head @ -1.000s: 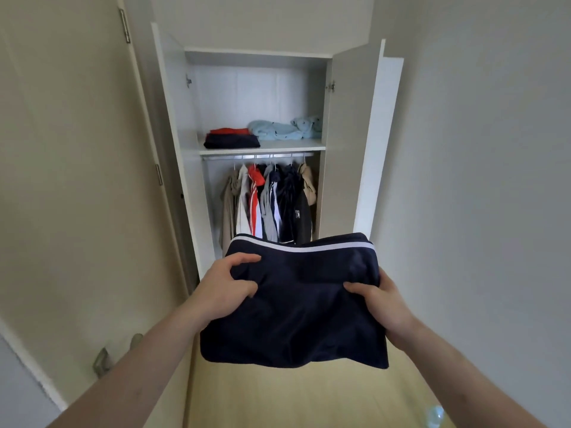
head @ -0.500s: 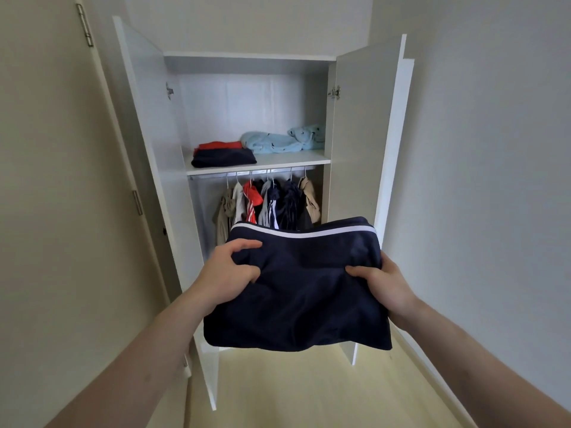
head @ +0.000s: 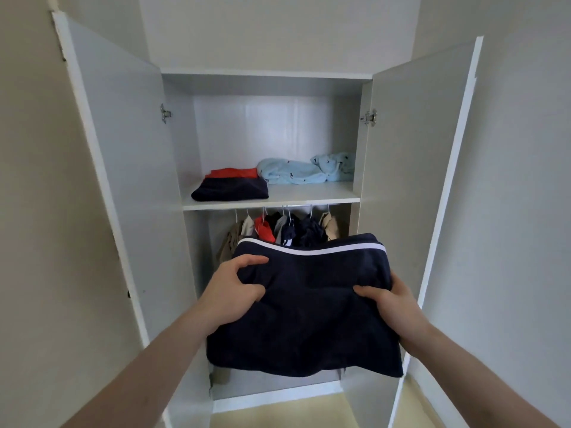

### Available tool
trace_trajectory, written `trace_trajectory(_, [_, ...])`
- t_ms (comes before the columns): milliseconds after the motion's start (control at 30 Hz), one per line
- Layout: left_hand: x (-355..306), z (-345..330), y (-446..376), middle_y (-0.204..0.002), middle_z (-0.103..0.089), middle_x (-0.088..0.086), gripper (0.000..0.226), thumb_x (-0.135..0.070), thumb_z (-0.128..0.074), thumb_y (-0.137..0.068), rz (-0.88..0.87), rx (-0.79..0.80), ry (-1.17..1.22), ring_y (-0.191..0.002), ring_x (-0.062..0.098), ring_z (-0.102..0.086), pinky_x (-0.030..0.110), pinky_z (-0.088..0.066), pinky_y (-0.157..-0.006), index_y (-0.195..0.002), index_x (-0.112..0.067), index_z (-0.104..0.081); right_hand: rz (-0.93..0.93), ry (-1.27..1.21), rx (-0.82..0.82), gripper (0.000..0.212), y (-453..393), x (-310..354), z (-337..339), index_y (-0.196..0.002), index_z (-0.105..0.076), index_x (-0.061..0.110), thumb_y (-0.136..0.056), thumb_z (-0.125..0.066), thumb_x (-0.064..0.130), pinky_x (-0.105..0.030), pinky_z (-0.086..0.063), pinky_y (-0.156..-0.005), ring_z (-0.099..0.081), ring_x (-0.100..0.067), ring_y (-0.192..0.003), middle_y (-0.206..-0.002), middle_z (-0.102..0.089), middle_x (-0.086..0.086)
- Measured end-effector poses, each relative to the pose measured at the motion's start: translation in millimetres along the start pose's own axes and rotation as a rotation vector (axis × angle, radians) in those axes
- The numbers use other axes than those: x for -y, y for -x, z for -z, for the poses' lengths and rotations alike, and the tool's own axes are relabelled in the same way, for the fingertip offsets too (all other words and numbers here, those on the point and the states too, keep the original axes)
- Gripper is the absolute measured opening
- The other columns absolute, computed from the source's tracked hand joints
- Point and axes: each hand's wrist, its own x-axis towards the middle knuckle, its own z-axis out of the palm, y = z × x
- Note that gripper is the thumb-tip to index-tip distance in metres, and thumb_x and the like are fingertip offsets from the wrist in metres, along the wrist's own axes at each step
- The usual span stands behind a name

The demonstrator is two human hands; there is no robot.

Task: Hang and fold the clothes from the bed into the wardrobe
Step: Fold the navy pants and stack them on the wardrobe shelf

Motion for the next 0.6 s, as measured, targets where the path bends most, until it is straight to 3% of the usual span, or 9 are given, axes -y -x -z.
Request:
trace_trajectory(133, [3.8,-1.5,-58.1,-0.106,-0.069,-0.017,0.063,-0.014,-0.067,-0.060,-0.012,-0.023,-0.006,-0.078,0.007,-0.069,0.014,-0.056,-0.060,-0.111,-0.050,-0.068,0.014,0.002,0.019,0.042,-64.0,0.4,-8.9,-0.111,-0.064,0.042,-0.085,-0.076,0.011,-0.025,-0.057,-0.068,-0.075,-0.005,-0.083,-0.097,-0.077,0.019])
trace_trajectory(300, [5.9,-0.6,-144.5,-0.115,-0.067,-0.016,0.064,-0.015,-0.066,-0.061,-0.047,-0.027,-0.006,-0.083,0.000,-0.068,0.018,-0.056,-0.069,-0.115,-0.049,-0.067,0.043,0.034,-0.012,0.040,-147.9,2.3,-22.7,-0.115,-0.068,0.034,-0.083,-0.077,0.011,-0.039,-0.059,-0.082,-0.076,-0.011,-0.088,-0.101,-0.078,0.011])
trace_trajectory(433, [15.6,-0.1,-214.7,-0.125,-0.063,-0.013,0.064,-0.010,-0.067,-0.064,-0.101,-0.020,-0.011,-0.092,0.002,-0.068,0.019,-0.053,-0.076,-0.117,-0.046,-0.068,0.056,0.035,-0.060,0.037,-208.6,-0.9,-36.2,-0.111,-0.068,0.033,-0.083,-0.077,0.009,-0.032,-0.059,-0.071,-0.076,-0.010,-0.083,-0.096,-0.079,0.011])
trace_trajectory(500, [19.8,1.9,-248.3,-0.122,-0.065,-0.014,0.063,-0.009,-0.067,-0.064,-0.112,-0.014,-0.010,-0.086,0.005,-0.069,0.019,-0.055,-0.073,-0.117,-0.044,-0.068,0.060,0.038,-0.081,0.035,-238.4,0.8,-42.9,-0.110,-0.069,0.031,-0.084,-0.076,0.009,-0.026,-0.058,-0.064,-0.076,-0.009,-0.081,-0.093,-0.079,0.011])
trace_trajectory(600, [23.1,4.2,-294.3,-0.116,-0.066,-0.019,0.064,-0.015,-0.065,-0.058,-0.139,-0.024,-0.005,-0.096,-0.004,-0.063,0.013,-0.048,-0.076,-0.116,-0.042,-0.070,0.071,0.065,-0.098,0.032,-278.4,4.4,-53.7,-0.109,-0.070,0.026,-0.082,-0.077,0.009,-0.030,-0.059,-0.069,-0.077,-0.013,-0.084,-0.094,-0.079,0.006])
